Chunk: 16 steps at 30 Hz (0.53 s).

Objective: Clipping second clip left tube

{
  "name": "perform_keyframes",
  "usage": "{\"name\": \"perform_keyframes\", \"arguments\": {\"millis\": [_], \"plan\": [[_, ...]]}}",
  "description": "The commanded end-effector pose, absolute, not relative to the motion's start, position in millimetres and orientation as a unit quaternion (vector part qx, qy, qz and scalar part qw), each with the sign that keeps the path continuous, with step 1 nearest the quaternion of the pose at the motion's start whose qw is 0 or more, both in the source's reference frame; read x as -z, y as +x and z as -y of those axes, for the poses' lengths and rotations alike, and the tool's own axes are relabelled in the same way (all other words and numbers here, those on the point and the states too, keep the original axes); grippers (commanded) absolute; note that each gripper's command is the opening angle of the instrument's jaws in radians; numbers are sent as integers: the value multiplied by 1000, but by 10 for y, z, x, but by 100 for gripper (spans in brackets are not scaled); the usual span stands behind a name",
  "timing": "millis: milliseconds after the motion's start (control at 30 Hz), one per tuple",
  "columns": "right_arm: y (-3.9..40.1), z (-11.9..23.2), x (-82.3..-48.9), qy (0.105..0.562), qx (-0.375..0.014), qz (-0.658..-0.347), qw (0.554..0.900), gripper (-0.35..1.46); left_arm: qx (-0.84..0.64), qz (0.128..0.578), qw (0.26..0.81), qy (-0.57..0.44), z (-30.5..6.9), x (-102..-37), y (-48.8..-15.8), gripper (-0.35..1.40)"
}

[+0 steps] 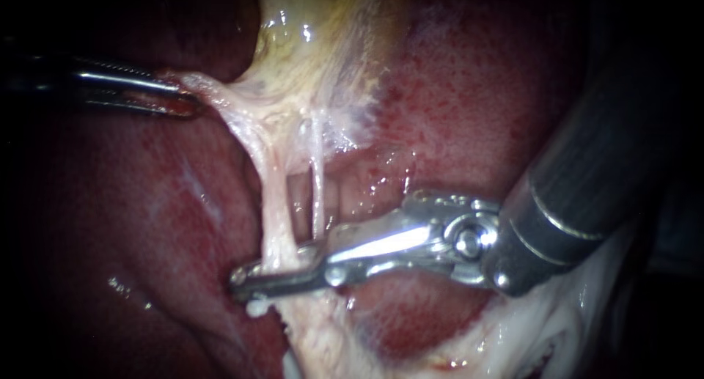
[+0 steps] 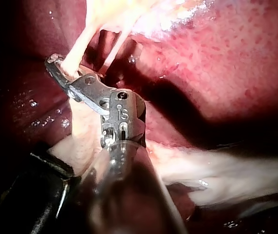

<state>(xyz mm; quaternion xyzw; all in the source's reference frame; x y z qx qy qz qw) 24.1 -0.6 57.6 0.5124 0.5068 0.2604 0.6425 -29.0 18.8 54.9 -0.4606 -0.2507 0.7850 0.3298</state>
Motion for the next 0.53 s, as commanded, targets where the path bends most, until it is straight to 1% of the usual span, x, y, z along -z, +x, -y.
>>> {"name": "perform_keyframes", "arguments": {"millis": [33, 533], "plan": [[241, 6, -575, 516, -264, -504, 641, -35, -785, 251, 330, -461, -188, -549, -290, -35], [241, 8, -573, 516, -263, -504, 641, -35, -785, 251, 330, -461, -190, -551, -289, -35]]}}
